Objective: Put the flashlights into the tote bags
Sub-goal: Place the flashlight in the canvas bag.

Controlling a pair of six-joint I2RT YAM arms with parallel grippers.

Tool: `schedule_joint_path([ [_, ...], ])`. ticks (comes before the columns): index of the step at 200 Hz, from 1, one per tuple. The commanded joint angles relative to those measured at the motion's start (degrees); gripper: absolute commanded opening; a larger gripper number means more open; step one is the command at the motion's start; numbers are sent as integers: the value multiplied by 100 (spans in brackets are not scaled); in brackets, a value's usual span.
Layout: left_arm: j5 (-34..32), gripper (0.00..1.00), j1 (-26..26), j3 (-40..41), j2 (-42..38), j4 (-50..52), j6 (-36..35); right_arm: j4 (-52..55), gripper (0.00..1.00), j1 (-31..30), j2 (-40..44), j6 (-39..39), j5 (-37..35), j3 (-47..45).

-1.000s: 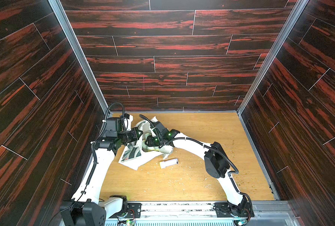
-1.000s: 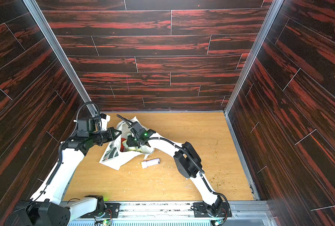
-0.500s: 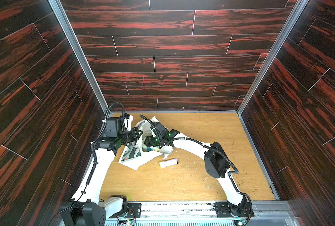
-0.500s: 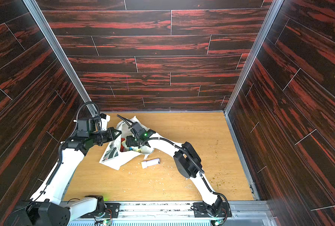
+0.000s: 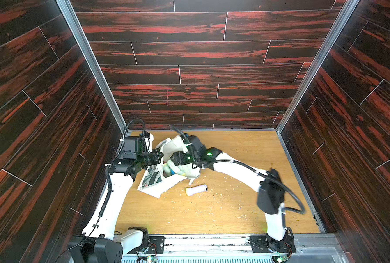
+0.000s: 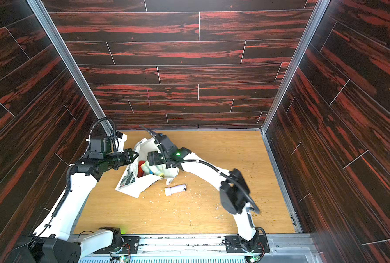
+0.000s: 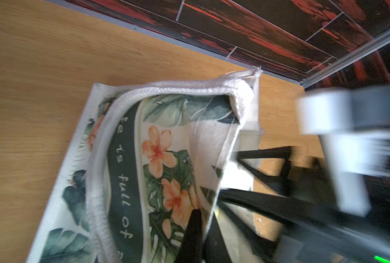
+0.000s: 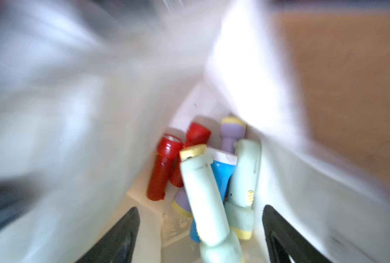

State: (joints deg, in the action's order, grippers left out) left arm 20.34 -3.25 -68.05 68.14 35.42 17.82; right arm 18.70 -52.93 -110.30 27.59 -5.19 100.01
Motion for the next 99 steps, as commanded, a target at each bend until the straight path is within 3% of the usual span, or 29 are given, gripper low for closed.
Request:
schedule_joint_path([
  [1,-592,0,8,-137,-108,292,-113,-735,85,2,851,-687,22,-731],
  [49,-1234,0,51,-130,21,320,31,-1824,86,7,2141,-2414,735,-2840],
  [73,-1251,0,83,-169,94,334,66,-1735,86,9,2392,-3041,731,-3401],
  [99,-1329,0,152,-180,86,351,83,-1395,85,26,2459,-3645,1369,-3680],
])
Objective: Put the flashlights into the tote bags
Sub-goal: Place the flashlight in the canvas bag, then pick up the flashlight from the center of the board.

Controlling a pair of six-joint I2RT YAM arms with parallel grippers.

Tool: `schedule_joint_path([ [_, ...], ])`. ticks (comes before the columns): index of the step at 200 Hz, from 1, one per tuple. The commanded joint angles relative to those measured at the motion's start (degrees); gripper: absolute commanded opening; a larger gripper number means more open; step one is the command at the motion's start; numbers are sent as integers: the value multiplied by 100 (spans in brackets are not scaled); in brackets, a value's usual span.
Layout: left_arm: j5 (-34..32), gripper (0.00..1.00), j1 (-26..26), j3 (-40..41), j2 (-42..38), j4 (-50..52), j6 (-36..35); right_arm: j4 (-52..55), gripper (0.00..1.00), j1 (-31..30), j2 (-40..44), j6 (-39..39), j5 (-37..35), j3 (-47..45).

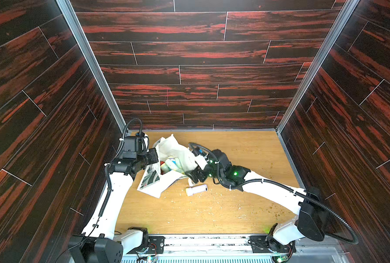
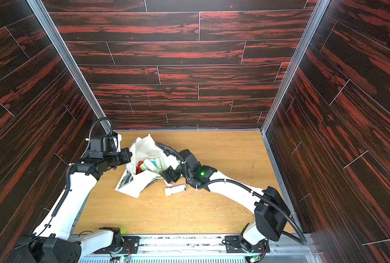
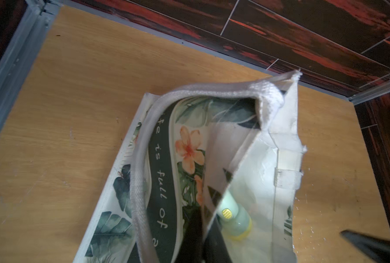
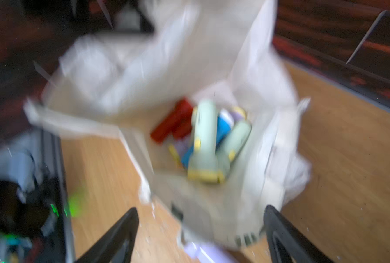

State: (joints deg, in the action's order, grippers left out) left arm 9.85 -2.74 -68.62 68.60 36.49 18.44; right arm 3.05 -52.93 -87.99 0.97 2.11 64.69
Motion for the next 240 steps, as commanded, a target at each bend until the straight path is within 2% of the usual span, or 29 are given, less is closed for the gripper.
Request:
schedule_joint_path([
  [1,-281,0,100,-124,40,244,21,242,85,34,218,-1024,698,-136],
  [28,-289,0,183,-69,-8,258,79,1031,82,37,-46,-1595,1081,33],
  [82,-581,0,326,41,-136,295,211,1923,80,58,-706,-2335,615,553],
  [143,-1173,0,481,79,-180,489,369,2349,78,64,-1303,-2539,489,769],
  [193,-1166,0,547,121,-191,480,403,2339,77,70,-1782,-2620,288,796],
  [240,-1073,0,564,130,-207,473,398,2218,73,68,-2113,-2584,119,840],
])
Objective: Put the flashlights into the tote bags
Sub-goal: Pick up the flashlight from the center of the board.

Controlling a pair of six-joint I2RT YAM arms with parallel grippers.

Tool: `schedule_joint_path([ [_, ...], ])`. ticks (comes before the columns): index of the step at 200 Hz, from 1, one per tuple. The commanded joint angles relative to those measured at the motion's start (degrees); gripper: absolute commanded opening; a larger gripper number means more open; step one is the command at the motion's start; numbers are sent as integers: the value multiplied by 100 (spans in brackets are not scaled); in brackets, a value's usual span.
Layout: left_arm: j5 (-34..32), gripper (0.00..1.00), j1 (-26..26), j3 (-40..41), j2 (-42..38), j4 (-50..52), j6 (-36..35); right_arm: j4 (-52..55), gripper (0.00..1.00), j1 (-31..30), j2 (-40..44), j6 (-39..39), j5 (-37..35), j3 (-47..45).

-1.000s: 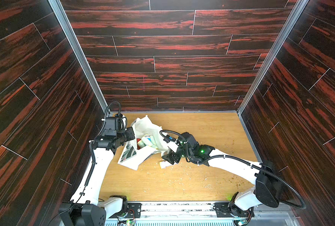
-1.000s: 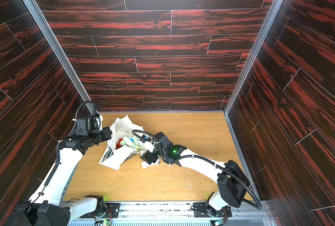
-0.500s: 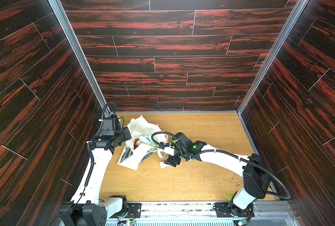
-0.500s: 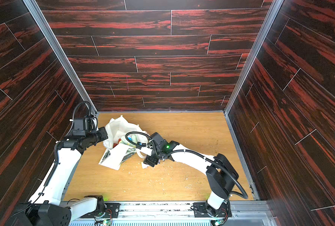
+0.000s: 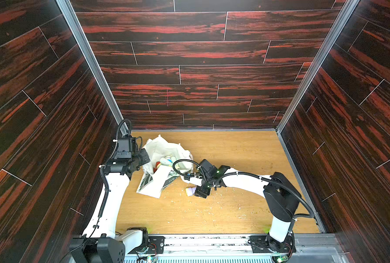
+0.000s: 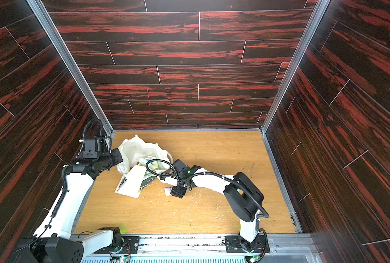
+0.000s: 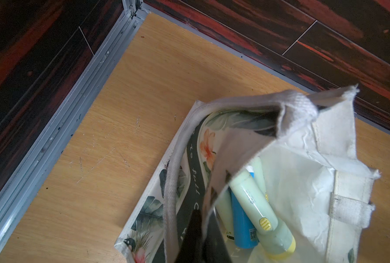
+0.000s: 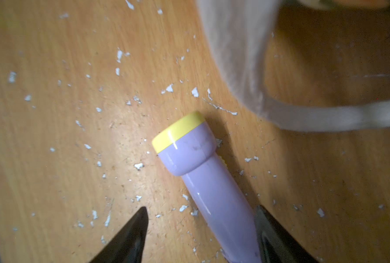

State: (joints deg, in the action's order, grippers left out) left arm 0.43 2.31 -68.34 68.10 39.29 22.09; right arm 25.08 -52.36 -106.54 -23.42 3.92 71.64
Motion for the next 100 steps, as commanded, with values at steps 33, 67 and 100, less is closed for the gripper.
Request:
schedule_joint_path([
  [33,-114,0,68,103,-149,189,41,-35,72,19,-426,-180,-163,149],
  [67,-84,0,68,93,-125,176,45,-73,69,24,-584,-206,-199,248],
  [100,-73,0,68,83,-120,189,37,-76,66,24,-734,-223,-173,361],
])
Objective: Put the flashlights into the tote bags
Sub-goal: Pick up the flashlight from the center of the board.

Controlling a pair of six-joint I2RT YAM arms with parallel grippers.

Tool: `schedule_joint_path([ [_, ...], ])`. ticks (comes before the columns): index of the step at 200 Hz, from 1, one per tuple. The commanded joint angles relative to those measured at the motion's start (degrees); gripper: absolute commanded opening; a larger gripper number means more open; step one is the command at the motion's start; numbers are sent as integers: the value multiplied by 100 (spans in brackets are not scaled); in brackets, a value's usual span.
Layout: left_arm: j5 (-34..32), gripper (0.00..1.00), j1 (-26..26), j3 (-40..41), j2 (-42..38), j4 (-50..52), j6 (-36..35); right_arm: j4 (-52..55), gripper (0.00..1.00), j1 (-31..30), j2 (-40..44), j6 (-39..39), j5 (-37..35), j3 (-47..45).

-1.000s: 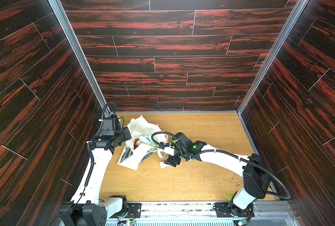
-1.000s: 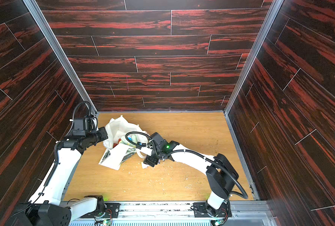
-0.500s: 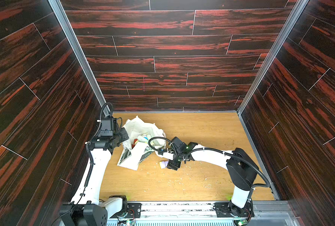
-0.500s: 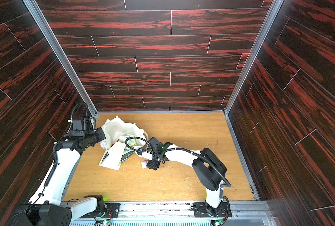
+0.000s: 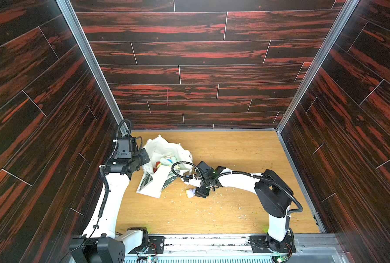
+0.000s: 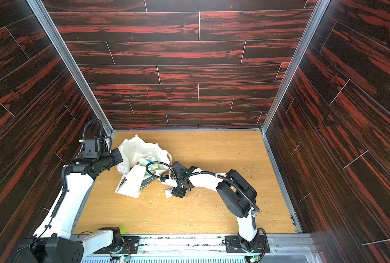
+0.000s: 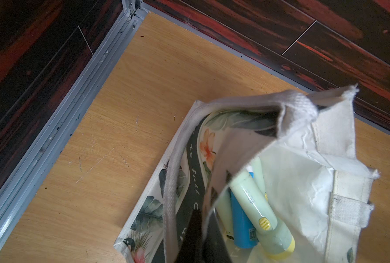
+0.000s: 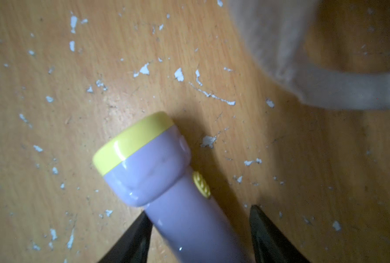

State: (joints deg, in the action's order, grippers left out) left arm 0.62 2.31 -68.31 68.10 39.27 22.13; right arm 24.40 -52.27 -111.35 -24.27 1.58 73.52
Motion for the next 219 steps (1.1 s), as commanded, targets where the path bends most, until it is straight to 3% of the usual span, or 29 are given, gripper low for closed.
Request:
schedule_joint_path([
  [1,-100,0,68,86,-121,189,35,-7,66,15,-259,-138,66,177],
  [54,-72,0,77,81,-113,189,28,20,62,10,-413,-137,80,200],
  [104,-57,0,78,89,-108,186,28,-14,52,15,-479,-96,68,189],
  [177,150,0,77,181,-256,42,28,-121,29,-23,253,296,34,-132],
  [197,233,0,86,162,-280,-21,28,-275,19,-128,950,613,43,-428],
  [219,354,0,83,176,-236,-114,53,-283,0,-371,1602,943,-201,-629],
])
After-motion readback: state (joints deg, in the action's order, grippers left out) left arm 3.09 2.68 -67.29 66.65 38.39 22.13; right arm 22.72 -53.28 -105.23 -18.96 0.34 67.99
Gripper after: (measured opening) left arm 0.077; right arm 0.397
